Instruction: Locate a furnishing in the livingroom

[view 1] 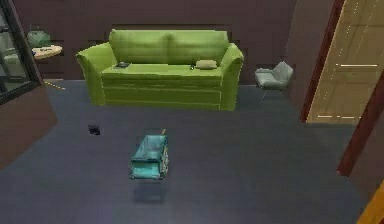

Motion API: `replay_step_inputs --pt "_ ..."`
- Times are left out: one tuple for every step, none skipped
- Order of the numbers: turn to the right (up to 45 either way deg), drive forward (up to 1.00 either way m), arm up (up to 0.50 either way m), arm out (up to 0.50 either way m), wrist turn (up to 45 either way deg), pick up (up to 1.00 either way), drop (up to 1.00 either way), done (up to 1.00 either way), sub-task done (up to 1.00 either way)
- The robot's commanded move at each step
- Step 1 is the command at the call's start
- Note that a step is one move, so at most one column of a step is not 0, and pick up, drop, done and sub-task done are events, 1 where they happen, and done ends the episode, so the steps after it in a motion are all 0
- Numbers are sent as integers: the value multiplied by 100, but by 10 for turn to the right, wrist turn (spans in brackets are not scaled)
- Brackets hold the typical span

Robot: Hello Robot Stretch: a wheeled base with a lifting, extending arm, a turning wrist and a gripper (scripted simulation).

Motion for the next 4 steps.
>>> replay_step_inputs --pt "150 0 0 0 0 0 0 0 0" --pt "0 85 0 0 0 0 0 0 0" --pt "-60 0 0 0 0 0 0 0 0" --pt "0 100 0 0 0 0 0 0 0"
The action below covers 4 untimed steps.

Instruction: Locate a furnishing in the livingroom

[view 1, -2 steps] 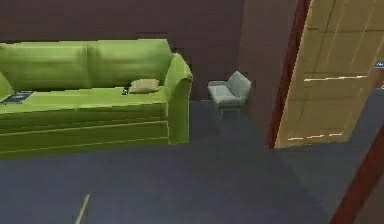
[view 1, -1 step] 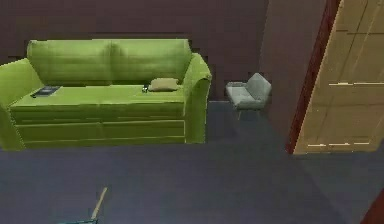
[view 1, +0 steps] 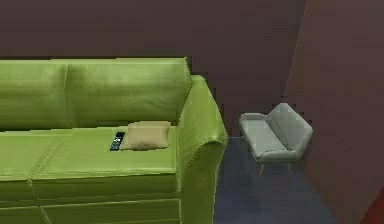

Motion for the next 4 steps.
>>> replay_step_inputs --pt "-60 0 0 0 0 0 0 0 0" --pt "0 20 0 0 0 0 0 0 0" --pt "-300 0 0 0 0 0 0 0 0" --pt "0 0 0 0 0 0 0 100 0"
